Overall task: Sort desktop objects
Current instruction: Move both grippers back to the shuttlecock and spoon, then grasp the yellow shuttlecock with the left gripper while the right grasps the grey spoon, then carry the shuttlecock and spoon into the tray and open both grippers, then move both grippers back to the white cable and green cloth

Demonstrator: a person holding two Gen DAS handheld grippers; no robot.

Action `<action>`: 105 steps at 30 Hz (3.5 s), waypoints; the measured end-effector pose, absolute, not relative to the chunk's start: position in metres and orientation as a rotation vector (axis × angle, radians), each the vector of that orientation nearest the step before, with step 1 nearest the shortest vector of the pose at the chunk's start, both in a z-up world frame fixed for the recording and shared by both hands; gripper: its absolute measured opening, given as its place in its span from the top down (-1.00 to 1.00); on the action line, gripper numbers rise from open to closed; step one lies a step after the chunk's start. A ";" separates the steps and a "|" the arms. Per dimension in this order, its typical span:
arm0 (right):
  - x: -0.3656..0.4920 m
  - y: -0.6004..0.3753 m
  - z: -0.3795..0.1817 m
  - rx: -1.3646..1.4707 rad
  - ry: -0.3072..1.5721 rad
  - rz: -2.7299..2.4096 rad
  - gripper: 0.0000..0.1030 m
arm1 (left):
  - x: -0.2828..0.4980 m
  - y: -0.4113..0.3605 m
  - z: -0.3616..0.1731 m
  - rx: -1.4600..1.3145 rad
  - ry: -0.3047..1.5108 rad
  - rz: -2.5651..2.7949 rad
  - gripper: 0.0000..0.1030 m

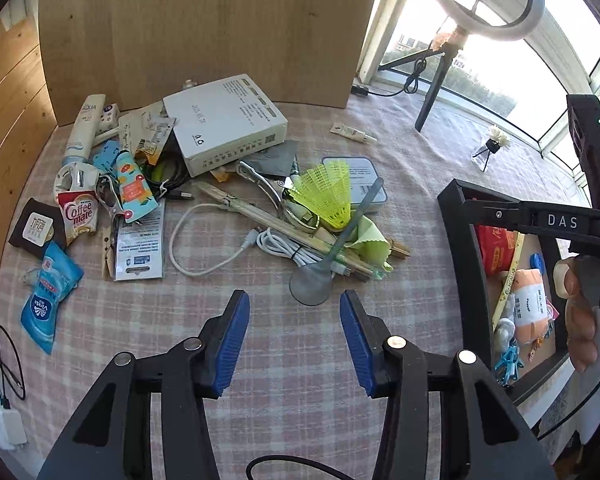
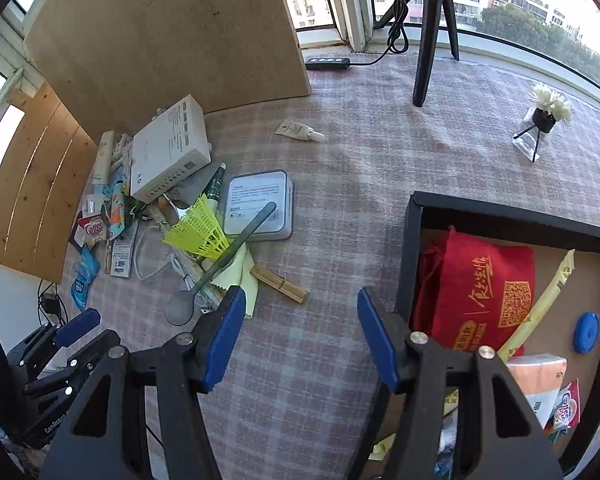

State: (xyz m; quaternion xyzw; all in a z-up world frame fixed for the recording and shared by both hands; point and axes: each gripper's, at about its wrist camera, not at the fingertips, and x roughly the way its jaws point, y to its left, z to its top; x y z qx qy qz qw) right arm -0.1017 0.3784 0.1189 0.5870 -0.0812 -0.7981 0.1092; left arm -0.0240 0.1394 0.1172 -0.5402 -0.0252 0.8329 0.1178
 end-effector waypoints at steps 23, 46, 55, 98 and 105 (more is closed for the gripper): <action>-0.176 0.338 0.040 1.948 -0.536 -2.088 0.26 | -0.114 0.194 0.094 -1.520 0.291 2.300 0.10; -0.168 0.319 0.054 1.853 -0.581 -2.081 0.92 | -0.123 0.203 0.090 -1.501 0.223 2.239 0.97; -0.143 0.349 0.097 1.750 -0.552 -2.102 0.92 | -0.105 0.191 0.119 -1.446 0.179 2.283 0.99; -0.013 0.603 0.202 1.660 -0.471 -2.789 0.00 | 0.016 0.375 0.164 -1.238 0.326 2.007 0.17; -0.033 0.561 0.191 1.610 -0.396 -2.673 0.00 | -0.019 0.301 0.134 -1.415 0.185 2.130 0.22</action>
